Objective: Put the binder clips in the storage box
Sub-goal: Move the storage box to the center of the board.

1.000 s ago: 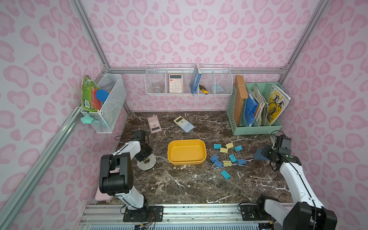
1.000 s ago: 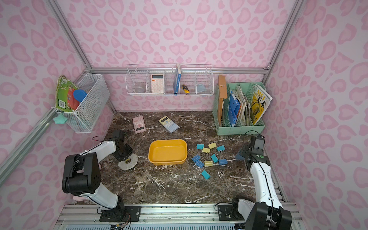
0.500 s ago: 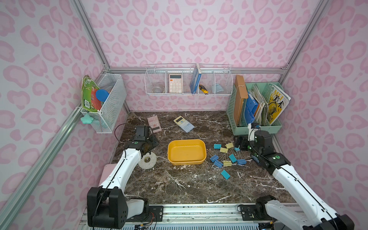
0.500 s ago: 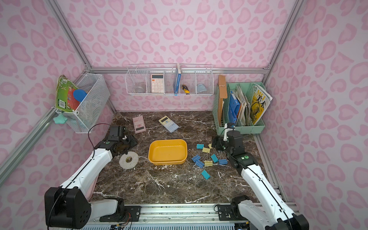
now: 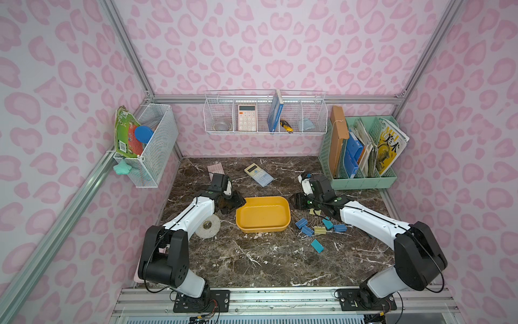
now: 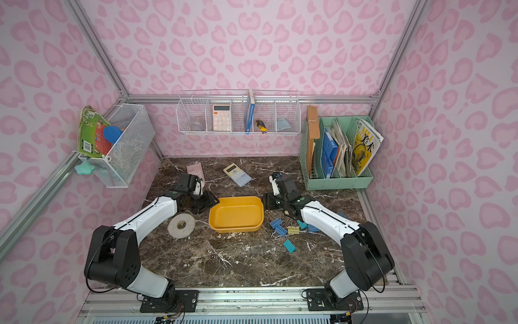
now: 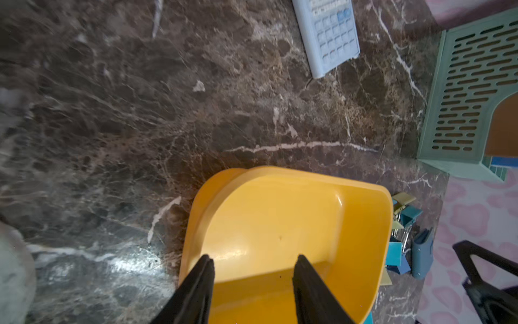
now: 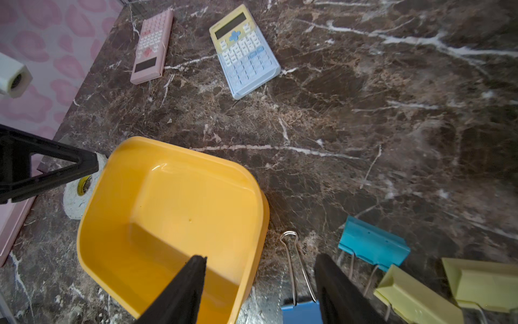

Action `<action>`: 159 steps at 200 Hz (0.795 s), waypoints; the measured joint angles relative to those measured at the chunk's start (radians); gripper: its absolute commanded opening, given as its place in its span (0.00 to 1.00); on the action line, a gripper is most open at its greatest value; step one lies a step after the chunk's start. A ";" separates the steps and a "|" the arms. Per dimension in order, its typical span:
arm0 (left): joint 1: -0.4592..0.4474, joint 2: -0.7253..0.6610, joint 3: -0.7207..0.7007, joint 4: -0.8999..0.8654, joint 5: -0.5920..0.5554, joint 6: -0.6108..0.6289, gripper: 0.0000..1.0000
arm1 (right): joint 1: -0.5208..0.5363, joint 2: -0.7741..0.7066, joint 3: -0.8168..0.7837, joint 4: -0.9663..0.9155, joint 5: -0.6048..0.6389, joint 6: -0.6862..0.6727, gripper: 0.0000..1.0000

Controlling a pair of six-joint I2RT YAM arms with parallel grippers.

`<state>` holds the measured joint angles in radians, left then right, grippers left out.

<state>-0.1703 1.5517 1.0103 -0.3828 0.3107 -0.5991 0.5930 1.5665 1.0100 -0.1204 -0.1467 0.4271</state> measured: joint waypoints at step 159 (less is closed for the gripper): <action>-0.026 -0.180 0.024 -0.132 -0.013 -0.005 0.51 | 0.072 0.207 0.109 -0.044 0.011 0.013 0.61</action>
<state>-0.1959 1.3716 1.0340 -0.5148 0.2974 -0.6037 0.6655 1.7733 1.1191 -0.1642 -0.1352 0.4404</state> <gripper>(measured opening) 0.521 0.616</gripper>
